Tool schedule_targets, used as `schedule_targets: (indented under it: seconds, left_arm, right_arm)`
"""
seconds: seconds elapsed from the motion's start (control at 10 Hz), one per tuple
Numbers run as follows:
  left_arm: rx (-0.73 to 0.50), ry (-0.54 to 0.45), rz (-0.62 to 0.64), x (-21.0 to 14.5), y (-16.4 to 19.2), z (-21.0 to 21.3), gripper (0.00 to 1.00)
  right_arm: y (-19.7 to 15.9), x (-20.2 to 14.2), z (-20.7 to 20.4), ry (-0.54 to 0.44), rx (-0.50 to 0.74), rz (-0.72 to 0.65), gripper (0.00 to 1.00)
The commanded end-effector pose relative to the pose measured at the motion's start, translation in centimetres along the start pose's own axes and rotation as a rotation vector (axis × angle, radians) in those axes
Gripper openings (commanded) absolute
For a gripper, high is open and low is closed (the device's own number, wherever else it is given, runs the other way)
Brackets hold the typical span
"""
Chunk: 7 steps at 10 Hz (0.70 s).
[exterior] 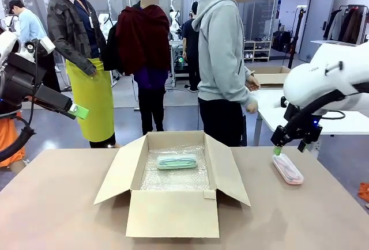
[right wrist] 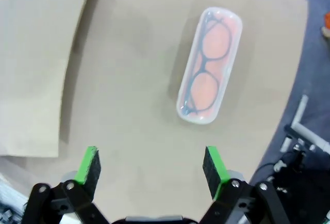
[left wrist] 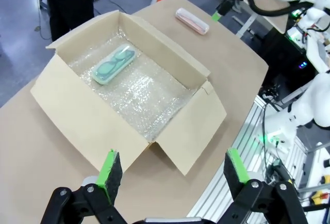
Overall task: Pack the glasses set securely to prepare it for shipping.
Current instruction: Put the Glasses case from the right side of the table into the Package Box.
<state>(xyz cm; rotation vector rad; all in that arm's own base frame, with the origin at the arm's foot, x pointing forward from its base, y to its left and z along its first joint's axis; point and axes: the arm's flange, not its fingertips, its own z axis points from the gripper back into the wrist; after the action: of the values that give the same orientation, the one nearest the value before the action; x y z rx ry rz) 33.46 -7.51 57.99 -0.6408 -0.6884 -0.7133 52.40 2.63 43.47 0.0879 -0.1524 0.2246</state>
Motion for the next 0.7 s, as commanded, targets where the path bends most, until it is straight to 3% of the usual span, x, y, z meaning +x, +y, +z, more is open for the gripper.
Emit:
schedule_targets:
  seconds: [0.0,0.6]
  left_arm:
    - [-0.018,-0.008,0.002,0.1,-0.1,0.1,1.0]
    - [-0.018,-0.008,0.002,0.1,-0.1,0.1,1.0]
  right_arm:
    - [-1.4,2.8,-0.8,0.052,0.034,-0.064,1.0]
    - [-6.3,7.7,-7.2,0.104,0.034,-0.105,1.0]
